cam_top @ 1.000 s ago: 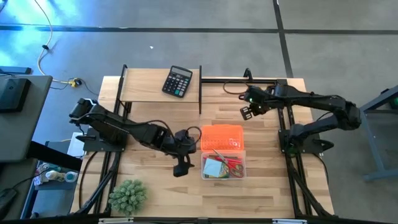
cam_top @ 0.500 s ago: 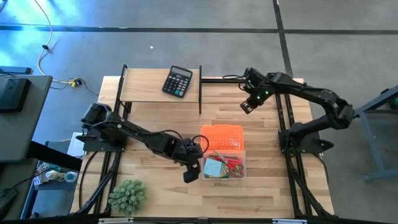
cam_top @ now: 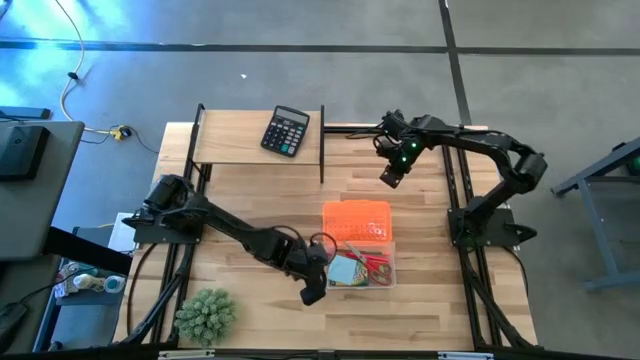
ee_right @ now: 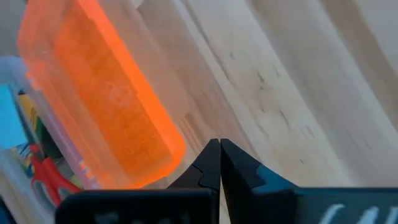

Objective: Pack school essentials
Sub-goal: Close the orange supply box

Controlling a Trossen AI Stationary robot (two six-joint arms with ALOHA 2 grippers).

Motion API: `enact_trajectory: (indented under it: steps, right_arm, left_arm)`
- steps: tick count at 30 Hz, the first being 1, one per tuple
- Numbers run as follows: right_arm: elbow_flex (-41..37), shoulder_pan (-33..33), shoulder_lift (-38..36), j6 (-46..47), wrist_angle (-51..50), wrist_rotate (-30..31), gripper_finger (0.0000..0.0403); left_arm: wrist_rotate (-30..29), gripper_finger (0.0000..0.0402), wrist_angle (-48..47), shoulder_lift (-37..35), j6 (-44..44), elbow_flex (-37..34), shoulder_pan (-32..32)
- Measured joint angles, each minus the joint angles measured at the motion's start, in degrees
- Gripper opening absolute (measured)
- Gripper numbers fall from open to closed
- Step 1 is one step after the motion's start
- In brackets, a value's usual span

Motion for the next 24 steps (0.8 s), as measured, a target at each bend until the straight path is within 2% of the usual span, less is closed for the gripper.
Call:
enact_trajectory:
  steps: [9, 17, 24]
  right_arm:
    - [0.00, 0.03, 1.33, -3.61, 2.16, -1.40, 0.0000]
    - [0.00, 0.15, 1.33, -6.75, 3.83, -5.46, 0.0000]
    - [0.00, 0.15, 0.73, -5.95, -0.05, -4.92, 0.0000]
  left_arm:
    - [-2.91, 0.0328, 8.17, 4.54, -9.54, 0.04, -2.68]
    - [-9.16, 0.0328, 9.04, 7.31, -14.77, -0.02, -4.90]
    - [-11.08, 0.0328, 8.94, 7.72, -13.97, -0.02, -5.50]
